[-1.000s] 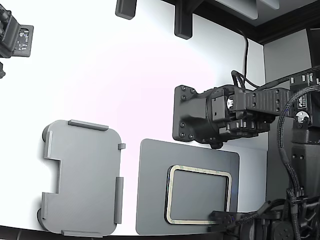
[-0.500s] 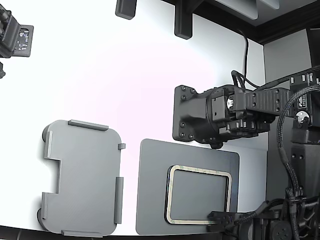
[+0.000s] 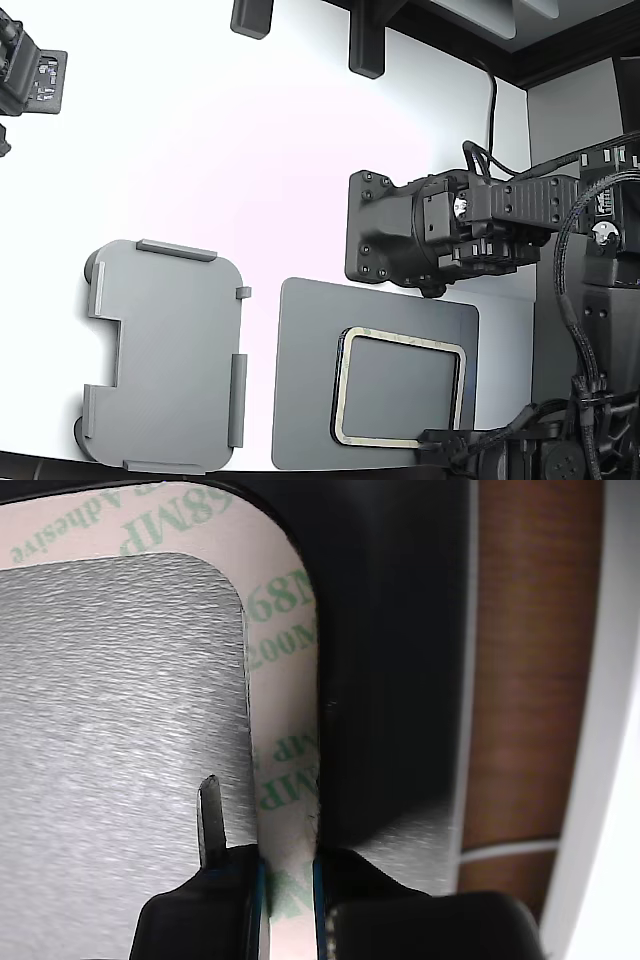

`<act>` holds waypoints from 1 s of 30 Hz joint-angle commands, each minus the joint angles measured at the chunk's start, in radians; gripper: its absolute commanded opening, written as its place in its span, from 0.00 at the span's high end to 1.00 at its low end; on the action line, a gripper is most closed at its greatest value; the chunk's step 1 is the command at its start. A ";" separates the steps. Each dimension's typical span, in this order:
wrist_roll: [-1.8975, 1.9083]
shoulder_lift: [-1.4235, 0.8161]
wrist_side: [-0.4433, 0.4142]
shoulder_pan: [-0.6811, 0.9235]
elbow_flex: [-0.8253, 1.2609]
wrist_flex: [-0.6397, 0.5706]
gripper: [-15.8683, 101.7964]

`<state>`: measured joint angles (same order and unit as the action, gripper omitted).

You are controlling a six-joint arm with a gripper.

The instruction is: Grab top frame and put it into gray box.

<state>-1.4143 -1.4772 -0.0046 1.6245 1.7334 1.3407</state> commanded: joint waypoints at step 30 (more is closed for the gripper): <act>0.726 -0.101 -0.354 -0.169 -0.382 0.282 0.95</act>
<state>-0.8958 -1.5386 -0.3022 1.4926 1.4036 1.6168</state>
